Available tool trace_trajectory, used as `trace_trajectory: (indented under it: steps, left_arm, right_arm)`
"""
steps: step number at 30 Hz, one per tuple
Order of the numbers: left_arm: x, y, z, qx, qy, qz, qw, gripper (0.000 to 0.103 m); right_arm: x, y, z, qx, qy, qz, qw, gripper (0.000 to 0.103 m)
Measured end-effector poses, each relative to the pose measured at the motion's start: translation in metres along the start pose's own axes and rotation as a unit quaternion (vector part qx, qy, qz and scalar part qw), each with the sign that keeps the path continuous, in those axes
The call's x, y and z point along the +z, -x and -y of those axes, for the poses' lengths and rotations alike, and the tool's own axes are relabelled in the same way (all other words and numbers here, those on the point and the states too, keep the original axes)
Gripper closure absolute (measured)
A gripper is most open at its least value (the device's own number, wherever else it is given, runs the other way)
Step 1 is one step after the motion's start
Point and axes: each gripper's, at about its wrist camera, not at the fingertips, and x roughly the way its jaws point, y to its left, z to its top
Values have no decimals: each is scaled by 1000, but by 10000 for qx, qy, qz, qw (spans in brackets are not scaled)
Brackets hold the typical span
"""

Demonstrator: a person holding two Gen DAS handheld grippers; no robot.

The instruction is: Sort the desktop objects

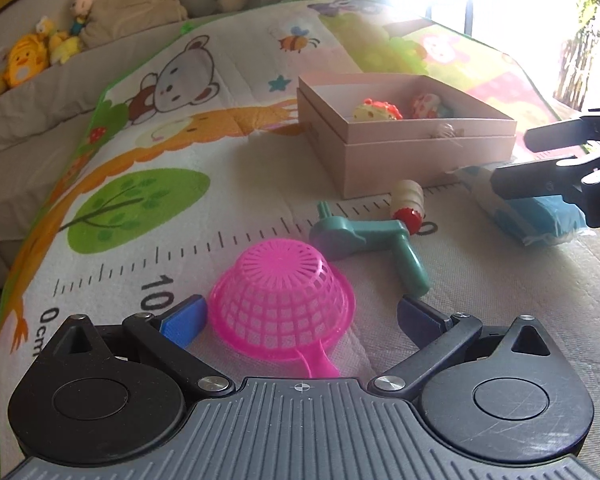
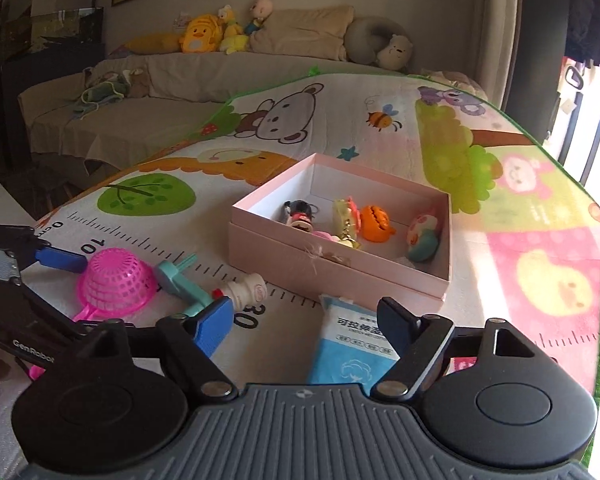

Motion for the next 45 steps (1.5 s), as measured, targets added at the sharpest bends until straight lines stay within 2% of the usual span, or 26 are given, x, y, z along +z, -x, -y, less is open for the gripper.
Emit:
trace_trajectory:
  steps: [4,6,8,11,14,18,21,23,24,25,26,30,34,38,39,40,42,45]
  left_arm:
    - [-9,8,-6,349,-251,93,9990,0]
    - [-13,10,-14,534,-203,82,9983,0]
    - [-15,12,-25,689,-89,73,9976,0]
    - [-16,15,-41,794,90,87,9968,0]
    - [-15,15,-47,716,208,108,9972,0]
    - [-16,14,-48,620,287,130,9976,0]
    - [-17,13,-48,565,302,110,9979,0]
    - [-18,13,-49,504,329,90,9981,0]
    - [-18,12,-48,460,343,78,9983,0]
    - [-18,11,-48,428,360,66,9984,0]
    - [-16,9,-48,352,394,47,9986,0]
    - [-3,-3,-38,140,310,15,9994,0]
    - [8,-17,-26,252,122,-42,9996,0]
    - [13,-17,-21,289,135,-8,9995,0]
    - [13,-16,-20,317,108,15,9994,2]
    - [12,-15,-17,343,53,32,9994,12]
    - [10,-15,-13,390,-46,-26,9992,23]
    - [7,-13,-11,424,-97,-26,9990,24]
  right_arm:
    - [14,-29,-18,726,-122,-573,9956,28]
    - [15,-44,-28,898,-77,-802,9927,32]
    - [12,-55,-40,877,133,-938,9916,37]
    - [10,-70,-45,826,194,-1106,9902,39]
    - [14,-82,-42,879,28,-1116,9899,39]
    - [19,-95,-47,988,102,-971,9903,40]
    - [21,-104,-56,959,395,-948,9901,48]
    - [23,-101,-58,1020,514,-916,9892,70]
    - [23,-98,-58,1053,532,-939,9886,76]
    - [23,-94,-58,1067,543,-951,9882,88]
    - [23,-90,-58,1059,553,-951,9883,92]
    - [15,-69,-52,928,549,-925,9898,92]
    - [7,-45,-39,838,405,-938,9912,92]
    - [0,-13,-23,830,222,-785,9932,95]
    - [-2,-6,-19,829,171,-733,9937,96]
    - [-3,1,-15,814,125,-675,9943,98]
    - [-5,15,-7,752,45,-543,9957,99]
    - [-8,31,3,692,-61,-335,9970,99]
